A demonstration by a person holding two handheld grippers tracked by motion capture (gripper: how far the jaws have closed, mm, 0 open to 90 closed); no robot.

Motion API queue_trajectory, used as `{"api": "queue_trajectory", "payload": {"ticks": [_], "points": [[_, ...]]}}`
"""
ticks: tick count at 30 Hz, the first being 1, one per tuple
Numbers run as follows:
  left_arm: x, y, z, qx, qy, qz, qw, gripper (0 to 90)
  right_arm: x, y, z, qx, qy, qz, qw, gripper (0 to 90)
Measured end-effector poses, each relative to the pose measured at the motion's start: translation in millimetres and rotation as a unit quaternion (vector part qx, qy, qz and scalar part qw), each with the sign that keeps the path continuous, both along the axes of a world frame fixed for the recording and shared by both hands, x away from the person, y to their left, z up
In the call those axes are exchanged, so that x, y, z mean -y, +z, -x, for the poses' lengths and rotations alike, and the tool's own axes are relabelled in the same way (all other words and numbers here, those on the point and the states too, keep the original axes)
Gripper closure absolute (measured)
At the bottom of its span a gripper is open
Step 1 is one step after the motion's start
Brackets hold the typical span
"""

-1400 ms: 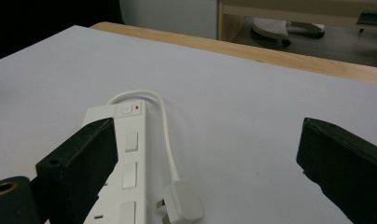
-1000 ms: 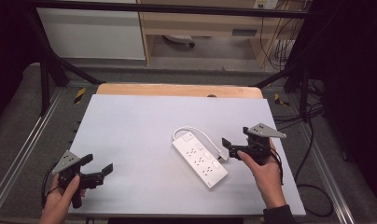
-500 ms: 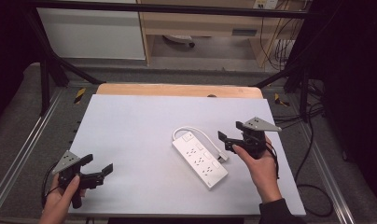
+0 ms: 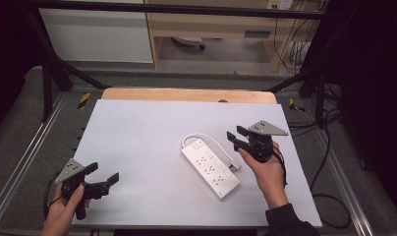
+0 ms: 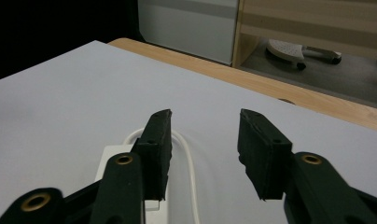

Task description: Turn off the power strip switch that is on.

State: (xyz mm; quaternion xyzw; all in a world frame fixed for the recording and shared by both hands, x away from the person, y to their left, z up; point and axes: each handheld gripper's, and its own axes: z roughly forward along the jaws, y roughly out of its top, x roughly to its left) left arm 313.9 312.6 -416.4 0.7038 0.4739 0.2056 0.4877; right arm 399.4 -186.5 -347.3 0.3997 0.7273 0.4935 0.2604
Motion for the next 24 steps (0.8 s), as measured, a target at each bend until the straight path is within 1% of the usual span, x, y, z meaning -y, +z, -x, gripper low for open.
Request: {"api": "queue_trajectory", "payload": {"ticks": [4,8,9,11,12,13,14,15,23,24], "points": [[-0.1,0.0,0.0,0.0,0.0,-0.001,1.0,5.3,-4.8,-1.2,-2.4,0.003,0.006,0.002,1.0,62.6],[0.1,-0.1,0.1,-0.001,0.0,-0.001,1.0,5.2,-7.4,-2.5,-5.1,-0.003,0.007,0.005,1.0,68.1],[-0.1,0.0,0.1,-0.001,-0.001,-0.002,1.0,5.2,-7.4,-2.5,-5.1,-0.003,0.007,0.005,1.0,68.1],[0.2,-0.1,0.1,-0.001,0.0,-0.001,1.0,5.3,-10.4,-4.2,-7.8,-0.004,0.014,0.006,0.9999,72.7],[0.2,-0.2,0.0,-0.001,0.001,-0.001,1.0,5.3,-10.4,-4.2,-7.8,-0.004,0.014,0.006,0.9999,72.7],[0.2,-0.1,0.1,-0.001,0.0,-0.001,1.0,5.3,-12.5,-5.6,-9.8,-0.003,0.016,0.007,0.9999,75.3],[0.2,-0.1,0.1,-0.001,0.0,-0.001,1.0,5.3,-12.5,-5.6,-9.8,-0.003,0.016,0.007,0.9999,75.3],[0.2,-0.1,0.1,-0.001,0.0,-0.001,1.0,5.3,-14.5,-6.9,-11.5,-0.003,0.018,0.006,0.9998,77.5],[0.2,-0.4,0.0,-0.002,0.001,-0.002,1.0,5.3,-24.3,-12.0,-16.4,-0.003,0.028,0.017,0.9995,82.5],[0.2,-0.4,0.0,-0.002,0.001,-0.002,1.0,5.3,-27.3,-13.3,-17.3,-0.003,0.032,0.02,0.9993,84.3]]}}
